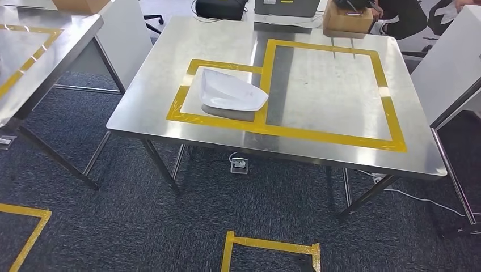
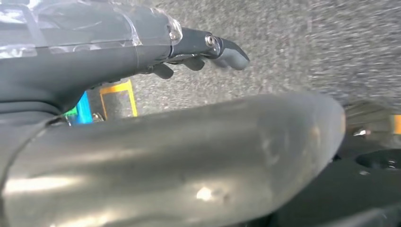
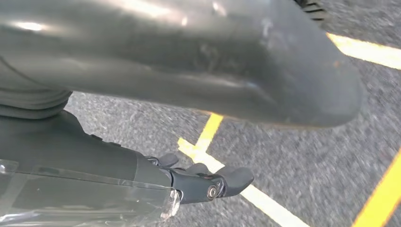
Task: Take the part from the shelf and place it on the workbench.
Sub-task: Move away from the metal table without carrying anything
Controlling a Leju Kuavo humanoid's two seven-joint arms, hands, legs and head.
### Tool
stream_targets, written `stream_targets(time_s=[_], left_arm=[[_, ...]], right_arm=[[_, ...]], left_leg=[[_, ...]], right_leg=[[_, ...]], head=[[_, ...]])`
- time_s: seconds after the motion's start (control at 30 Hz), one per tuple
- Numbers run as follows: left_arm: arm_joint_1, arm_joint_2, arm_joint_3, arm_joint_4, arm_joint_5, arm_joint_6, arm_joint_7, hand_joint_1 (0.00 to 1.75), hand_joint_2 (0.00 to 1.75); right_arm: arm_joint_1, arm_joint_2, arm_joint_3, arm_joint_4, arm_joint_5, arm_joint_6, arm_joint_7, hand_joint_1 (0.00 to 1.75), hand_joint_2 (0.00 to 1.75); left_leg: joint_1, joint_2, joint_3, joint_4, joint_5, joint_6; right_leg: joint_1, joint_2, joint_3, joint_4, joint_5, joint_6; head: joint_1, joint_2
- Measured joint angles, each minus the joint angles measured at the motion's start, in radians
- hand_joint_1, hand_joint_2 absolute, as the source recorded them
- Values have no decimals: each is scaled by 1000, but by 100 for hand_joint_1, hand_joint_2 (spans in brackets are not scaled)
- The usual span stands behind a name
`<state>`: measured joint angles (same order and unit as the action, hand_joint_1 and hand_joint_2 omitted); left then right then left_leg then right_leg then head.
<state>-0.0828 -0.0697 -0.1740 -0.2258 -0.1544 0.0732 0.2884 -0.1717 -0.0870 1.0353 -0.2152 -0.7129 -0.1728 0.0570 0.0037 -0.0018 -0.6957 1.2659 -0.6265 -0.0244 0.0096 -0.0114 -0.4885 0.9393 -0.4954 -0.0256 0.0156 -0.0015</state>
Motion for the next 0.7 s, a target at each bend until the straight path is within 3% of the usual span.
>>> stream_targets(time_s=[0.03,0.07,0.1,0.13,0.2,0.23,0.3,0.33,0.4,0.47,0.5,0.53,0.57,0.63,0.7], left_arm=[[0,1,0,0,1,0,-1,0,0],[0,3,0,0,3,-1,-1,0,0],[0,4,-1,0,4,-2,0,0,0],[-1,5,-2,1,5,-5,1,0,0],[-4,8,-7,1,6,-11,4,0,0],[-4,9,-10,1,5,-14,6,0,0],[-4,12,-16,1,2,-18,10,0,0],[-3,13,-20,2,0,-19,12,0,0],[-4,19,-26,2,-1,-20,17,0,0],[-4,26,-32,2,3,-18,19,0,0],[-3,30,-34,3,7,-18,18,0,0],[-3,33,-35,3,12,-17,18,0,0],[-3,37,-37,3,17,-17,18,0,0],[-3,42,-40,3,26,-17,22,0,0],[-4,46,-43,3,33,-14,24,0,0]], right_arm=[[0,2,0,0,2,0,2,0,0],[0,3,0,0,3,0,3,0,0],[-1,4,0,0,5,-1,4,0,0],[-1,4,0,0,6,-1,5,0,0],[-2,4,0,0,7,-4,3,0,0],[-2,4,0,0,5,-4,0,0,0],[2,4,0,0,2,-4,-10,0,0],[6,5,0,0,1,-3,-16,0,0],[13,10,0,0,1,0,-25,0,0],[18,18,0,0,1,2,-25,0,0],[20,22,0,0,0,2,-20,0,0],[24,25,0,0,-1,3,-14,0,0],[27,27,0,0,-3,5,-8,0,0],[32,28,0,0,-9,11,-3,0,0],[32,28,0,1,-13,19,4,0,0]], left_leg=[[3,0,8,21,14,-4],[6,1,33,8,44,-8],[9,2,74,-37,73,-12],[12,2,125,-102,83,-16],[14,0,199,-212,65,-12],[12,-1,211,-237,52,-4],[12,-1,202,-245,56,18],[12,-1,195,-246,64,28],[13,0,176,-248,80,44],[10,-1,153,-247,97,50],[7,0,142,-246,105,51],[4,0,133,-246,114,52],[0,0,125,-246,121,52],[-7,0,117,-246,132,51],[-8,3,112,-245,141,44]], right_leg=[[-2,-2,-17,7,8,3],[-4,-3,-35,16,14,7],[-7,-4,-52,29,18,12],[-8,-4,-68,43,21,17],[-7,-4,-91,68,25,27],[-6,-3,-97,74,29,33],[-8,-1,-102,77,35,45],[-9,1,-107,86,22,50],[-10,3,-130,155,-53,60],[-11,4,-159,275,-133,65],[-11,4,-163,319,-145,63],[-10,4,-152,332,-135,59],[-8,5,-125,307,-110,52],[-1,6,-34,171,-64,27],[8,5,30,59,-55,7]], head=[[-4,0],[-7,0],[-9,0],[-13,0],[-19,0],[-20,0],[-18,0],[-16,0],[-7,0],[7,0],[12,0],[16,0],[21,0],[29,0],[31,0]])
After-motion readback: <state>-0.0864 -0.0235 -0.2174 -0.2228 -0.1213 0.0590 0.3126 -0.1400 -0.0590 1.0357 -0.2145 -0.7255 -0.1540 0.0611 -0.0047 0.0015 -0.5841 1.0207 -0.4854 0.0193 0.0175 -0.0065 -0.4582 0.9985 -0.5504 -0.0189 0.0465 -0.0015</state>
